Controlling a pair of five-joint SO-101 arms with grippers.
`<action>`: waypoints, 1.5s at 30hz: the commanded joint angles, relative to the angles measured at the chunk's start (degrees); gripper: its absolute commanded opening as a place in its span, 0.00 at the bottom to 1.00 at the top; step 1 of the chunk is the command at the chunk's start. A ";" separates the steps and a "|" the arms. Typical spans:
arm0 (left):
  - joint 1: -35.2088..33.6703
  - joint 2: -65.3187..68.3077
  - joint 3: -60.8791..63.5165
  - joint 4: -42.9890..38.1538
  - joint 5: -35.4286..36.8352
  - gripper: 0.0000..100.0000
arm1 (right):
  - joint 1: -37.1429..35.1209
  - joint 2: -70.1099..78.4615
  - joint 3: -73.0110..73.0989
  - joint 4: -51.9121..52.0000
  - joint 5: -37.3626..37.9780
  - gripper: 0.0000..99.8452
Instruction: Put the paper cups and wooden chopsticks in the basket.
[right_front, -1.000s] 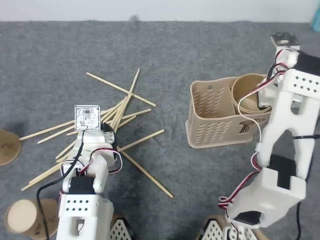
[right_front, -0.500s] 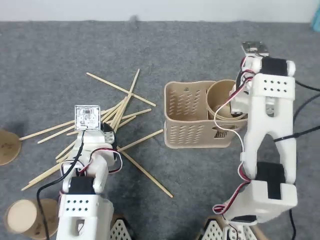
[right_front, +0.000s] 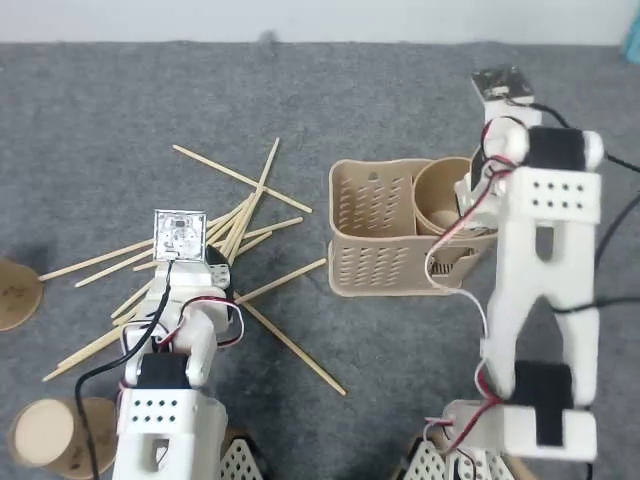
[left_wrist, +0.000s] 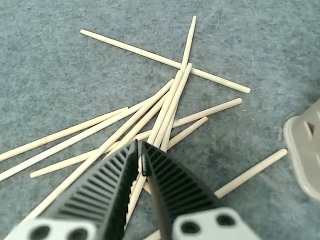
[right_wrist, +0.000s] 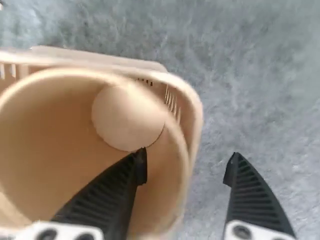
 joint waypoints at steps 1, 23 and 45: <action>-0.35 -0.79 -0.40 -1.58 -0.70 0.01 | -0.13 -6.11 -0.18 2.59 1.49 0.26; -0.35 -0.79 -0.40 -1.41 -0.70 0.01 | -12.97 2.15 1.49 2.33 -6.33 0.01; -0.35 -0.79 -0.40 -1.49 -0.70 0.02 | -9.10 -20.70 4.13 2.59 8.62 0.27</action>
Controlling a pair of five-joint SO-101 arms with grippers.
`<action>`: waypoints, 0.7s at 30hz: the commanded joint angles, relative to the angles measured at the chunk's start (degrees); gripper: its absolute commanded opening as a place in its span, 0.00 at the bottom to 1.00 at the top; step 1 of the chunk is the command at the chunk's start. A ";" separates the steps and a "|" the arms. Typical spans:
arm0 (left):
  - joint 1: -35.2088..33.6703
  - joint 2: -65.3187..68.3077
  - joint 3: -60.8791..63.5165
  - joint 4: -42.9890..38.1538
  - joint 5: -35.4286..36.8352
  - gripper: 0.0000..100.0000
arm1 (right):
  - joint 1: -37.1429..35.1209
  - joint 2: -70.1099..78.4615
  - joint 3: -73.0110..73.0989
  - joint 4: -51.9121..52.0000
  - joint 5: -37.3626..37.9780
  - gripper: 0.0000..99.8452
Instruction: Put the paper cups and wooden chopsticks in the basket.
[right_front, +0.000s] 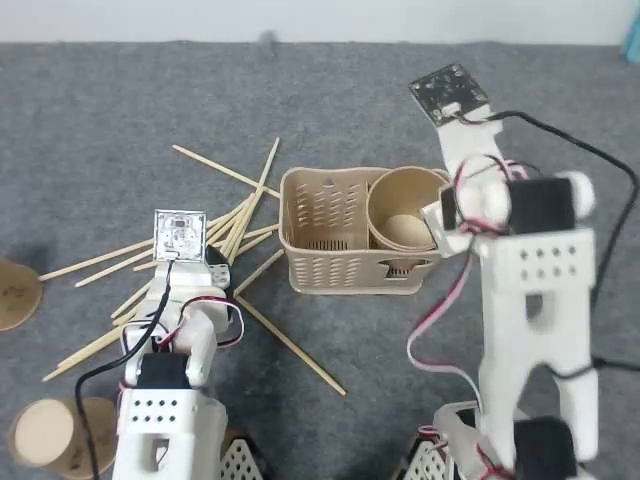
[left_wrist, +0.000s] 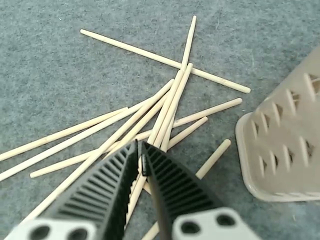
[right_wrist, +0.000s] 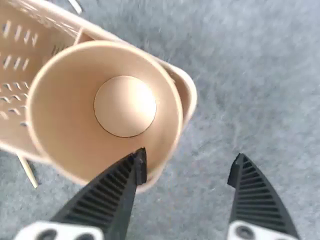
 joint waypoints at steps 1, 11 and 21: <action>-0.35 -0.79 -0.40 -1.49 -0.70 0.02 | 1.01 -5.23 -0.26 2.59 1.23 0.27; -0.35 -0.79 -0.40 -1.41 -0.79 0.02 | 10.59 -19.74 2.64 2.51 3.25 0.27; -1.85 -0.79 -1.27 -1.23 -0.70 0.01 | 27.12 -28.62 32.18 0.66 11.08 0.12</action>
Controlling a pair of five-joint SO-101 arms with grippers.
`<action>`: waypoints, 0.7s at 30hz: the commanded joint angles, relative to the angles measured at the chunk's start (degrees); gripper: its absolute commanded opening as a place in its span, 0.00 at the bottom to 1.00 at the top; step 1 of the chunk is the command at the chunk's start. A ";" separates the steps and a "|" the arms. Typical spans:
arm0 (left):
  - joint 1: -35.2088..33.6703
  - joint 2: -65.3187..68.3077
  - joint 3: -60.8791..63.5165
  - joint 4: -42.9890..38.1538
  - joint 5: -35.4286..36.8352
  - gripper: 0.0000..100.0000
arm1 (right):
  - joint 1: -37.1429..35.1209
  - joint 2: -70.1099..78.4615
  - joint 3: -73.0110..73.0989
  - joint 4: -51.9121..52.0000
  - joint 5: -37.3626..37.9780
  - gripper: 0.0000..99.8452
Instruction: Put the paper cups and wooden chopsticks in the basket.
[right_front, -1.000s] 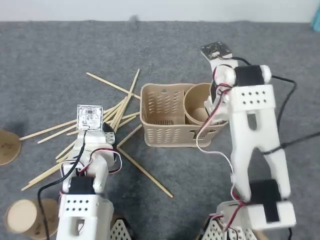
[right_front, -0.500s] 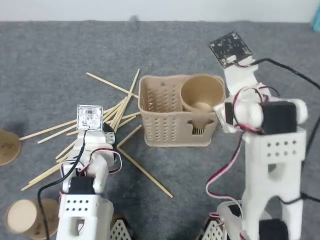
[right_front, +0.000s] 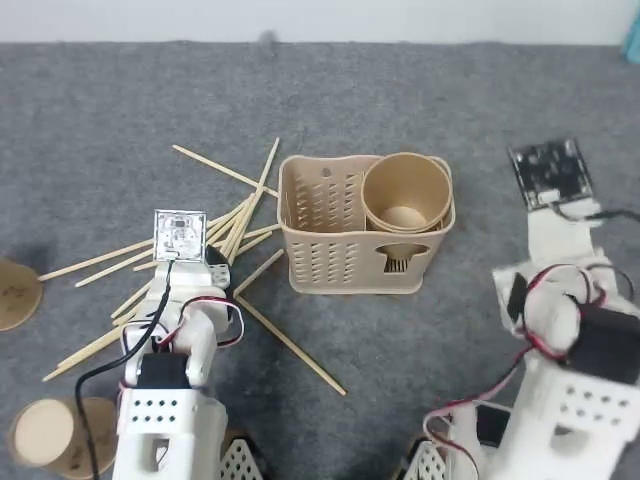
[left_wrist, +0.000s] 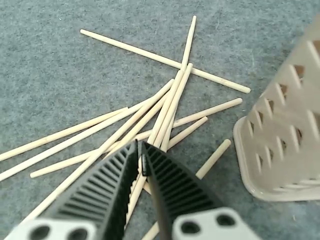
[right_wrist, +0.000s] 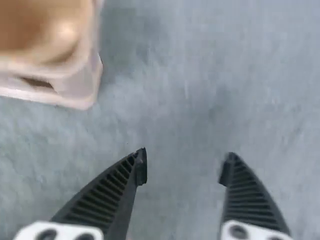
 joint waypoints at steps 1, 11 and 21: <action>-2.46 -0.79 -1.89 -0.88 -0.44 0.01 | 6.55 -1.01 9.93 -0.92 5.63 0.08; -15.38 -0.44 -20.26 15.74 -0.70 0.01 | 17.98 -1.01 37.19 -21.58 13.63 0.01; -39.21 -0.35 -43.47 44.04 -20.22 0.01 | 12.70 -1.01 50.99 -33.54 13.10 0.01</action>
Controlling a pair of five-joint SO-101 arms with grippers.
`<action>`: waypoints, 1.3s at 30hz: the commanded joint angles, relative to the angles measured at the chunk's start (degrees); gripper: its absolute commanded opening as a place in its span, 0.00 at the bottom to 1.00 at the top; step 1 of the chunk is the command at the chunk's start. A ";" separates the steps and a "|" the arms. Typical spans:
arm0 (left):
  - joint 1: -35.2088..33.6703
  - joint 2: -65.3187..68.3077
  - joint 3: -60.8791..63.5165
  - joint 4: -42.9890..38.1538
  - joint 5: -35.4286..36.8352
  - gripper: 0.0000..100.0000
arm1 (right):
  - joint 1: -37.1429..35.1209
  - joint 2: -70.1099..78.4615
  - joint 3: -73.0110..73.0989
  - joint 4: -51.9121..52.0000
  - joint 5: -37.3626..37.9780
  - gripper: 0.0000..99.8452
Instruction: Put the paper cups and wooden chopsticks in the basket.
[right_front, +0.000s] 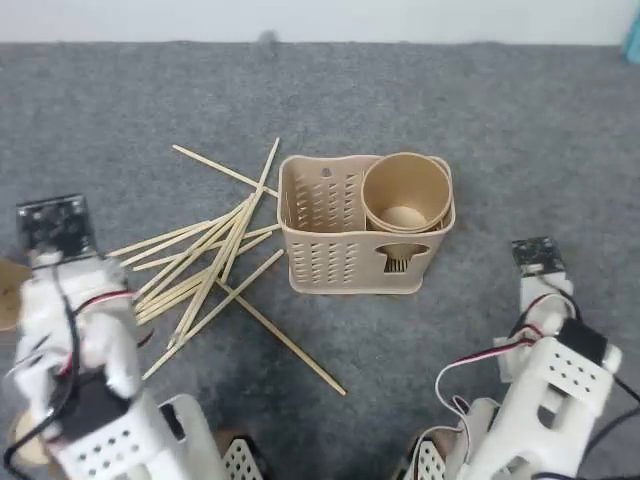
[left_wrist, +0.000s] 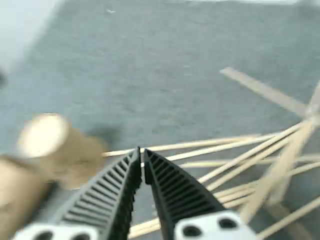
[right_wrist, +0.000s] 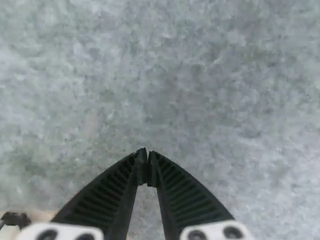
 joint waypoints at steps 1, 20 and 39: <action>-10.99 -0.35 -6.55 9.32 -9.14 0.01 | -4.44 -1.01 2.55 -3.56 0.53 0.01; -40.53 -0.35 -1.36 17.93 -18.11 0.22 | -8.92 -1.01 5.71 -5.85 0.79 0.01; -32.18 -0.35 16.31 7.12 -19.69 0.22 | -8.84 -1.01 5.71 -5.67 0.79 0.01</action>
